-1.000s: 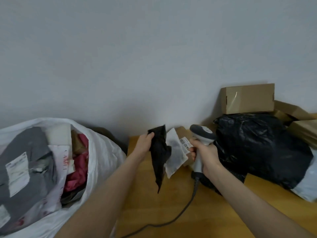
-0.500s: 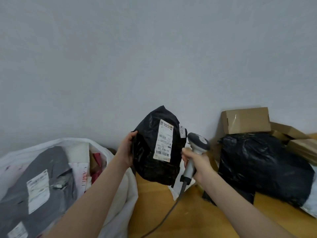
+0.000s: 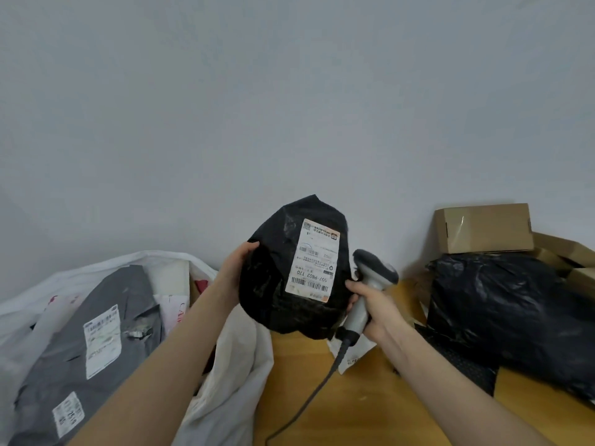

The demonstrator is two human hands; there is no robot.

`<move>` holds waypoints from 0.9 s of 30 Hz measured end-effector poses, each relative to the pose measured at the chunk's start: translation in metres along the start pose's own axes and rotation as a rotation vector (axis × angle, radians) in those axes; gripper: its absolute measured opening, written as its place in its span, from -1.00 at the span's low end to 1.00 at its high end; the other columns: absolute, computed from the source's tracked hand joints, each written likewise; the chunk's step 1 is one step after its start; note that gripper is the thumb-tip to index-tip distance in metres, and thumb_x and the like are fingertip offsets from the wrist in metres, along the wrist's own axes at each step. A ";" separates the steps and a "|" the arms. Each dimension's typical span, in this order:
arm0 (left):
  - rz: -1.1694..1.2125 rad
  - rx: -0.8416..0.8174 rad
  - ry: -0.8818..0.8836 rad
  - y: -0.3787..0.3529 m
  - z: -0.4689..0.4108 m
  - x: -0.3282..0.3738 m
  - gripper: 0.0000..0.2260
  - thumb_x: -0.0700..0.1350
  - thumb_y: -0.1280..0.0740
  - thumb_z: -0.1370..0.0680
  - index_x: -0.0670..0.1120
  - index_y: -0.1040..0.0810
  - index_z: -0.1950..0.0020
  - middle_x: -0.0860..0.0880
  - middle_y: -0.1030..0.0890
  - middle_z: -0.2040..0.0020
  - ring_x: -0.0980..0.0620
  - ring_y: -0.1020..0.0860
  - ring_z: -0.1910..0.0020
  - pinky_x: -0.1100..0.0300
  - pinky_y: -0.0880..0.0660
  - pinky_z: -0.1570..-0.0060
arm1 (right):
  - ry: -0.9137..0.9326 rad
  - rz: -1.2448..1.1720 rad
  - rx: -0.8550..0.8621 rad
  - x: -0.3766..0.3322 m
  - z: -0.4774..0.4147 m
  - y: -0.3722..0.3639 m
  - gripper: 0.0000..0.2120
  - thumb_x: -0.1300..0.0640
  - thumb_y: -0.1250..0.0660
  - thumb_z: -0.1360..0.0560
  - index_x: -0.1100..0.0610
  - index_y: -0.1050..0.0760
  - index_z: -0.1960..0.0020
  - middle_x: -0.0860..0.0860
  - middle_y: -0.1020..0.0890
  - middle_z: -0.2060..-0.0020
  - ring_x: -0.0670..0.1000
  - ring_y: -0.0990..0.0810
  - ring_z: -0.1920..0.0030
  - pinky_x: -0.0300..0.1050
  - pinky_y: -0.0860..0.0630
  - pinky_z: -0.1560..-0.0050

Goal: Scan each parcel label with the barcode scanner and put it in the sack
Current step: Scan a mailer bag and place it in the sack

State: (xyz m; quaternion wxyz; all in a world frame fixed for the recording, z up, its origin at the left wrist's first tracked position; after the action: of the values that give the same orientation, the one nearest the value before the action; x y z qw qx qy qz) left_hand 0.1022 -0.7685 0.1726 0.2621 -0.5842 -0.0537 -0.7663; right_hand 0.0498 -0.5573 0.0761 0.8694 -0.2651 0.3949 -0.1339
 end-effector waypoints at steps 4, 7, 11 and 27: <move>-0.441 0.229 0.011 0.046 -0.017 0.004 -0.58 -0.22 -0.22 -0.60 -0.04 -0.32 -0.45 -0.11 -0.56 -0.10 -0.05 -0.53 0.02 0.11 -0.49 0.07 | 0.212 0.077 0.039 -0.033 0.005 0.011 -0.81 0.38 -0.38 -0.46 0.20 -0.45 0.26 0.00 -0.46 0.59 -0.06 -0.42 0.54 -0.23 -0.45 0.44; -0.689 0.262 -0.041 0.034 -0.014 0.000 -0.54 0.02 -0.22 -0.63 -0.11 -0.29 -0.48 -0.11 -0.44 -0.34 -0.09 -0.44 -0.26 0.00 -0.42 -0.24 | 0.308 0.145 0.036 -0.045 0.009 0.013 -0.85 0.38 -0.41 -0.43 0.23 -0.49 0.23 0.01 -0.50 0.55 -0.07 -0.46 0.53 -0.24 -0.49 0.44; -0.666 0.039 0.197 -0.008 -0.012 -0.047 -0.40 0.30 -0.23 -0.52 -0.04 -0.34 -0.42 -0.07 -0.50 -0.26 -0.07 -0.53 -0.17 -0.02 -0.50 -0.15 | 0.327 0.236 -0.056 -0.048 0.012 0.010 -0.88 0.39 -0.42 -0.42 0.24 -0.52 0.18 0.00 -0.54 0.52 -0.10 -0.49 0.50 -0.23 -0.51 0.41; -0.127 -0.149 0.233 -0.045 -0.025 -0.083 -0.77 -0.24 -0.36 -0.53 -0.21 -0.56 -0.19 -0.14 -0.67 -0.05 -0.08 -0.64 -0.03 0.05 -0.59 -0.01 | 0.389 0.380 0.129 -0.058 0.013 0.047 -0.80 0.40 -0.37 -0.45 0.19 -0.47 0.29 0.02 -0.51 0.49 -0.06 -0.46 0.46 -0.28 -0.45 0.46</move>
State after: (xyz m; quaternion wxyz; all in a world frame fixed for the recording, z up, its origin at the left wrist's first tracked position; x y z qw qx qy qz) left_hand 0.0742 -0.7111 0.0979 0.1734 -0.5043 -0.0029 -0.8459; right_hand 0.0230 -0.4883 0.0924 0.8019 -0.0996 0.5876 -0.0416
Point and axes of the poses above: each hand's wrist, its own z-axis away from the middle knuckle, its own y-axis out of the back of the hand, x = y × z, the point moved 7 cm from there along -z, towards the middle knuckle
